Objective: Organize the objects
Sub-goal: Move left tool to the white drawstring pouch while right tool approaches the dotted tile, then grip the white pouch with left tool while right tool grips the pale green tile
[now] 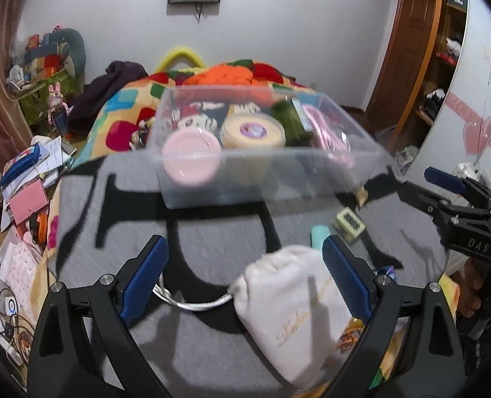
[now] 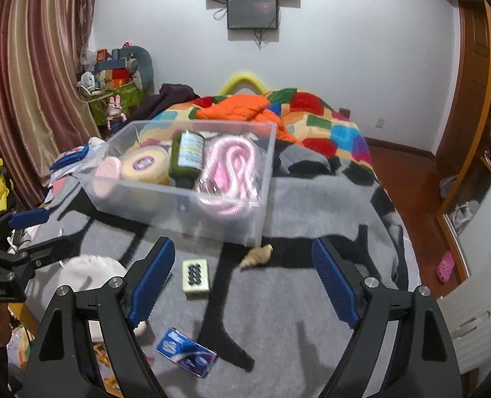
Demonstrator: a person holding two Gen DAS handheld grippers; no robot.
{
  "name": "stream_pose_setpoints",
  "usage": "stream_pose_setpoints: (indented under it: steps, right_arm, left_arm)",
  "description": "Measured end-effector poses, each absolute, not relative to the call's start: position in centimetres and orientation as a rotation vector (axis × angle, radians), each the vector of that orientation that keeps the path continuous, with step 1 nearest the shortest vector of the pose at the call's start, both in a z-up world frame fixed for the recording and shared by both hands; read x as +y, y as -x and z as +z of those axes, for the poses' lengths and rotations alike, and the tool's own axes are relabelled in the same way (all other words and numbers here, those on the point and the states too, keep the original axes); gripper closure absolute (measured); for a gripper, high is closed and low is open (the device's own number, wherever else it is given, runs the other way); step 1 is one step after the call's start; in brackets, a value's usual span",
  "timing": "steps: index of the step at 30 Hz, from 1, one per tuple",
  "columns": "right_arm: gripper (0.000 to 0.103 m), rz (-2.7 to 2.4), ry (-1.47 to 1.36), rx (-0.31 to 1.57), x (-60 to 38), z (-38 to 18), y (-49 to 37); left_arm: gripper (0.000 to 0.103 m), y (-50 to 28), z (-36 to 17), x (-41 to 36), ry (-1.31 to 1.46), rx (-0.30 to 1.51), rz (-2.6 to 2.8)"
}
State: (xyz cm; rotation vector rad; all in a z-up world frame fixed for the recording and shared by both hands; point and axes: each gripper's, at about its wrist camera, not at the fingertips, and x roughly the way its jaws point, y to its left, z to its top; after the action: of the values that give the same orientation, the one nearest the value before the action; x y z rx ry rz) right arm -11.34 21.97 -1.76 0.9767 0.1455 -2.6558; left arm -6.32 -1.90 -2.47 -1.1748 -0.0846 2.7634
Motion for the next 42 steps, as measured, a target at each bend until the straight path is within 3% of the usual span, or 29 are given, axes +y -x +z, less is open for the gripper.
stream_pose_setpoints:
  steps: [6,18,27,33,40,42]
  right_arm:
    - [0.02,-2.628,-1.051,0.118,22.6,-3.7,11.2]
    - [0.02,-2.587,-1.122,0.089,23.1,-5.8,11.0]
    - [0.02,-2.525,-1.115,0.152,21.1,-6.8,11.0]
    - [0.023,-2.492,-1.107,0.201,19.7,-7.4,11.5]
    - [0.05,-2.461,-1.144,0.227,18.7,-8.1,13.0]
    - [0.052,-2.447,-1.159,0.228,18.5,-8.4,13.4]
  left_arm:
    - [0.008,6.3,-4.0,-0.1,1.228,-0.107,2.705]
    - [0.008,6.4,-6.1,3.1,1.26,0.055,2.723]
    - [0.006,4.7,-6.9,-0.8,1.308,-0.1,2.674]
    - [0.006,4.1,-7.0,-0.7,1.309,-0.099,2.681]
    - [0.004,4.8,-7.5,0.6,1.296,-0.028,2.708]
    - [0.004,4.8,-7.6,0.7,1.284,-0.016,2.713]
